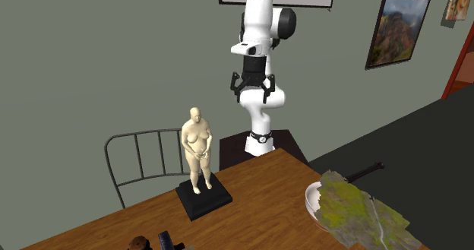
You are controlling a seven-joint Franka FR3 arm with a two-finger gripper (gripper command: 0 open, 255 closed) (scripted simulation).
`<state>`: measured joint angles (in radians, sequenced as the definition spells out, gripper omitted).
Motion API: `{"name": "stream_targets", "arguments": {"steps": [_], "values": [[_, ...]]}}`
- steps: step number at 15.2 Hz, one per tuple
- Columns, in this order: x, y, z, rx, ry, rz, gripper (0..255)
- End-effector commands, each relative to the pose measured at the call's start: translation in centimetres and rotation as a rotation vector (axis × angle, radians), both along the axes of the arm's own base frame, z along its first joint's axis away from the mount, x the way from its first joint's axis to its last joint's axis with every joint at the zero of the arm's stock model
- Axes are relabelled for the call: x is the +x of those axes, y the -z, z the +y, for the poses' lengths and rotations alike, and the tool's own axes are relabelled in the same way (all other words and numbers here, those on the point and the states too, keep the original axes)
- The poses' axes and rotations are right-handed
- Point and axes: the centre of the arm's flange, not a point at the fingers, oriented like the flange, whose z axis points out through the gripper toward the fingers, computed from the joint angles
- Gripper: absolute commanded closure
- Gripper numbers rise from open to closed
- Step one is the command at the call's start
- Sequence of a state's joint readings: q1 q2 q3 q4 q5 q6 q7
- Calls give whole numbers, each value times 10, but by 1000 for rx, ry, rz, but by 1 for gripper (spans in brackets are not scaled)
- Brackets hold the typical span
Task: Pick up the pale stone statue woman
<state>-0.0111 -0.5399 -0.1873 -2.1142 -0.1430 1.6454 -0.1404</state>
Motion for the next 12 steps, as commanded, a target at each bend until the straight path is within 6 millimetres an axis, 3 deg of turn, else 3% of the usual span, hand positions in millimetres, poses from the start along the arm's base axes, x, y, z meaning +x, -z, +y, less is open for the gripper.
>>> {"name": "stream_targets", "arguments": {"steps": [1,12], "values": [[15,-7,-22,6,7,-1,0],[95,-45,-142,42,44,-6,0]]}}
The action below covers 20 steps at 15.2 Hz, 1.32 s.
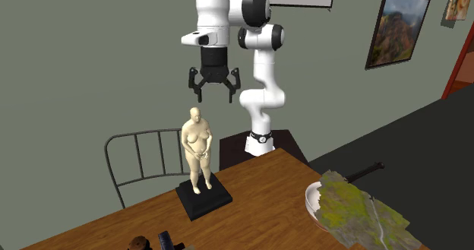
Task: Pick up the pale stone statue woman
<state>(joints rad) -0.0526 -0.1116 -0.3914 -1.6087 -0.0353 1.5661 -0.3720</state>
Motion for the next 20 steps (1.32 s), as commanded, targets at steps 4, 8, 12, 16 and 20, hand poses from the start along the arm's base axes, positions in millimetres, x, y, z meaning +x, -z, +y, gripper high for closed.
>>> {"name": "stream_targets", "arguments": {"steps": [4,8,12,16,20], "values": [[36,-18,-56,15,15,-3,0],[38,-3,-59,16,16,-3,0],[38,21,-59,16,16,-3,0],[39,20,-59,16,16,-3,255],[39,20,-59,16,16,-3,255]]}}
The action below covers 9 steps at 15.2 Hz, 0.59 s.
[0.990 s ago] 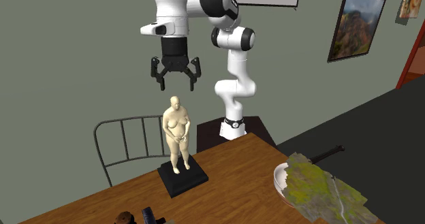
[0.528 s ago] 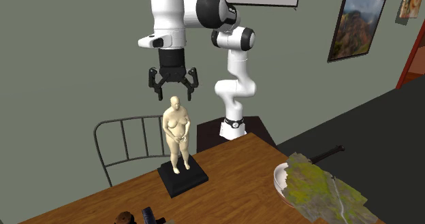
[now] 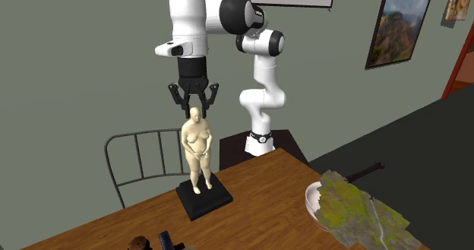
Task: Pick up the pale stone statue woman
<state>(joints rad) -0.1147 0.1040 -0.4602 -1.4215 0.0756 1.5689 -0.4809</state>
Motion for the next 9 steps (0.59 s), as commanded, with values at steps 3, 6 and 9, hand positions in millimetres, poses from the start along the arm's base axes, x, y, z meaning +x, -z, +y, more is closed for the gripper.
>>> {"name": "stream_targets", "arguments": {"steps": [3,6,9], "values": [[0,1,0,1,0,1,255],[-1,-10,0,1,1,1,255],[-1,-26,0,1,1,1,255]]}}
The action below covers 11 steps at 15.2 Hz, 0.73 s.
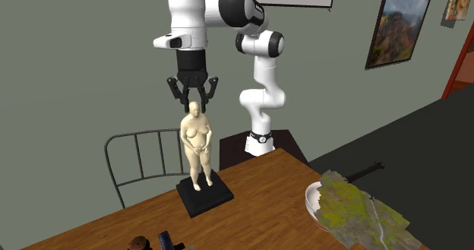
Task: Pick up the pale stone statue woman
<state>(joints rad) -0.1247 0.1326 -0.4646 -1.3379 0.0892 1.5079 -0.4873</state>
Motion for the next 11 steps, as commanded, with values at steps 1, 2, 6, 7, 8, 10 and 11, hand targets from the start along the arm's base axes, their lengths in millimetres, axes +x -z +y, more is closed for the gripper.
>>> {"name": "stream_targets", "arguments": {"steps": [1,2,6,7,8,10,11], "values": [[-1,-12,1,-1,0,-1,255],[-1,-18,1,-1,0,-1,255],[-1,-39,1,-1,0,-1,255],[-1,-44,1,-1,0,-1,255],[-1,-49,1,-1,0,-1,255],[-1,-60,1,-1,0,-1,255],[-1,-61,1,-1,0,-1,255]]}}
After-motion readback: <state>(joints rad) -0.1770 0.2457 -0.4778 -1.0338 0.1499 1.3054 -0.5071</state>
